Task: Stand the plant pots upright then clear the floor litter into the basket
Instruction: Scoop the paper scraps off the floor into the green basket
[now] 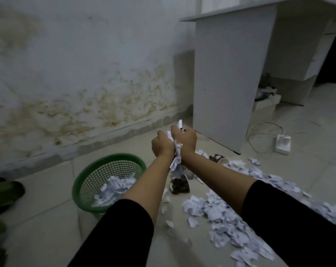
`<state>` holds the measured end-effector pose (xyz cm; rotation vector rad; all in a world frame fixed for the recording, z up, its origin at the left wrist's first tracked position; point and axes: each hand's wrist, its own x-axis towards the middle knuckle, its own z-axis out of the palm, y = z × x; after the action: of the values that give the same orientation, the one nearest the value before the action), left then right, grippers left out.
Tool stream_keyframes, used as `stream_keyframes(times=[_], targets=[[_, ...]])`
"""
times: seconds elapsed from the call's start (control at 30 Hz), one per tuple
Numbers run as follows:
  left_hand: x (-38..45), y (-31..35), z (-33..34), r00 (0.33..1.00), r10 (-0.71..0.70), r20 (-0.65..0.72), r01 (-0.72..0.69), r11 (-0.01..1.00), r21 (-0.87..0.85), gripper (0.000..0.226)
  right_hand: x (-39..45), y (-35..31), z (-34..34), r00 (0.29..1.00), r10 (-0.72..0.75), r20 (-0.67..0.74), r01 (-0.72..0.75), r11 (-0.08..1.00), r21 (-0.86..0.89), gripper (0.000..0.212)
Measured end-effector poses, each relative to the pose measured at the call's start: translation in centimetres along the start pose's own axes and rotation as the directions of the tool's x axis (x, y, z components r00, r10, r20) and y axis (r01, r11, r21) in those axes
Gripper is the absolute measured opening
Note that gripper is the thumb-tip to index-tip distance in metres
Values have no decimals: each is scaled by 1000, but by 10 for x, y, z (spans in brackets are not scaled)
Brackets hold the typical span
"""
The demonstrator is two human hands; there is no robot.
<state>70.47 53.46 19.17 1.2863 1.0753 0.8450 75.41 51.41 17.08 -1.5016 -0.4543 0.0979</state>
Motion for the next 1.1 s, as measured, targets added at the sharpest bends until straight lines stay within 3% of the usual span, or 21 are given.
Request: stream_keyframes(times=[0.2, 0.33, 0.47, 0.6, 0.8, 0.97, 1.1], targets=[[64, 4, -91, 985, -56, -162, 37, 993, -114, 40, -34, -7, 114, 991, -11, 133, 11, 1000, 5, 39], [85, -9, -131, 982, -85, -170, 63, 990, -129, 39, -57, -4, 153, 988, 40, 151, -34, 999, -42, 49], [106, -28, -153, 991, -130, 38, 135, 920, -367, 51, -68, 12, 174, 985, 80, 156, -82, 997, 6, 51], [125, -45, -174, 960, -107, 258, 226, 840, -494, 68, -69, 32, 179, 953, 63, 298, -65, 998, -1, 52], [134, -69, -201, 965, -139, 223, 226, 873, -432, 52, -60, 43, 180, 899, 70, 432, -80, 997, 5, 58], [133, -72, -202, 982, -147, 122, 182, 916, -356, 31, -56, 44, 175, 853, 122, 508, -91, 992, -86, 63], [137, -76, -202, 994, -84, 64, 99, 949, -299, 28, -49, 52, 171, 825, 34, 564, 40, 992, -119, 32]])
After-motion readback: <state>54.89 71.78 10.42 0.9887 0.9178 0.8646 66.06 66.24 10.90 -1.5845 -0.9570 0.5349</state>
